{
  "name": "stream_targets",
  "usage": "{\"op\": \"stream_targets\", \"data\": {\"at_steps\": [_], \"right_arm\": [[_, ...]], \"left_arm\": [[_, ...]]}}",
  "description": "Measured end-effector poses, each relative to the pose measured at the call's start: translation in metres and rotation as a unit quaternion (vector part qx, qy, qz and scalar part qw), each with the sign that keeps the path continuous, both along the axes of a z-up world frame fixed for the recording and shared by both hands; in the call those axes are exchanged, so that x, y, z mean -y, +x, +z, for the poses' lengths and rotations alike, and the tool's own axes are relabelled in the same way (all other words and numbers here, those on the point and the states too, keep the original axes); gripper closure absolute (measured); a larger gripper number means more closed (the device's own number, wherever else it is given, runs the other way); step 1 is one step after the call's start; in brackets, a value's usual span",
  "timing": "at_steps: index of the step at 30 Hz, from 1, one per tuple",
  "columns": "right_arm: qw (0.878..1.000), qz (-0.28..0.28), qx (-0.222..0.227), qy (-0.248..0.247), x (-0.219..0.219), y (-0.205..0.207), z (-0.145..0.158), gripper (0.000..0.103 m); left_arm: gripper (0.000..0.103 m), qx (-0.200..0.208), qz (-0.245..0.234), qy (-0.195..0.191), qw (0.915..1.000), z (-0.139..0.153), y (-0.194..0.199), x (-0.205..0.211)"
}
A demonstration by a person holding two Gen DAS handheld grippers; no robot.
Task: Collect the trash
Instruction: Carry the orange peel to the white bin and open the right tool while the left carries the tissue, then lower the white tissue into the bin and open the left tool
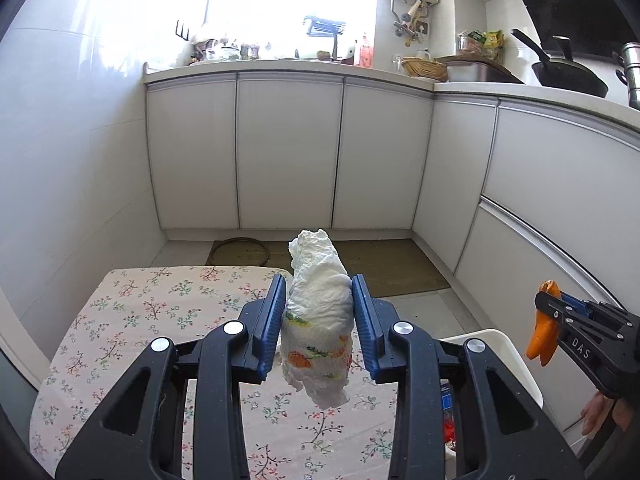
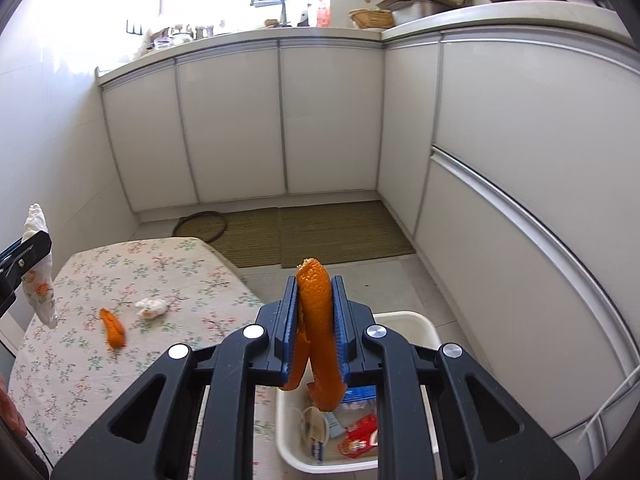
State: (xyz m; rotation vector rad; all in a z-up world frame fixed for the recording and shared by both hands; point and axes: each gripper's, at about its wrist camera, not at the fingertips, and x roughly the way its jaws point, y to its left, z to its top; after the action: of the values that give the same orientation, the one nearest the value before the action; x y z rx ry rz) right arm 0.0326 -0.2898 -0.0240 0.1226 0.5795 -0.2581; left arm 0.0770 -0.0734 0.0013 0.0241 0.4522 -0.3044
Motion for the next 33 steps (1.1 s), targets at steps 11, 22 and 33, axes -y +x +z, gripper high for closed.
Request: {"op": "stream_targets", "data": {"at_steps": [11,22,33], "right_arm": [[0.998,-0.061,-0.016,0.008,0.06,-0.013,-0.021,0.045],[0.988,-0.157,0.002,0.005,0.128,-0.056,-0.015,0.021],[0.968,-0.249,-0.016,-0.032,0.18,-0.085,-0.021,0.013]], "left_arm": [[0.071,-0.01,-0.055,0.004,0.9984,-0.005,-0.018,0.071],[0.07,-0.016,-0.109,0.015,0.9938,-0.006,-0.031,0.148],[0.061,-0.055,-0.159,0.023,0.9854,-0.026,-0.03,0.221]]}}
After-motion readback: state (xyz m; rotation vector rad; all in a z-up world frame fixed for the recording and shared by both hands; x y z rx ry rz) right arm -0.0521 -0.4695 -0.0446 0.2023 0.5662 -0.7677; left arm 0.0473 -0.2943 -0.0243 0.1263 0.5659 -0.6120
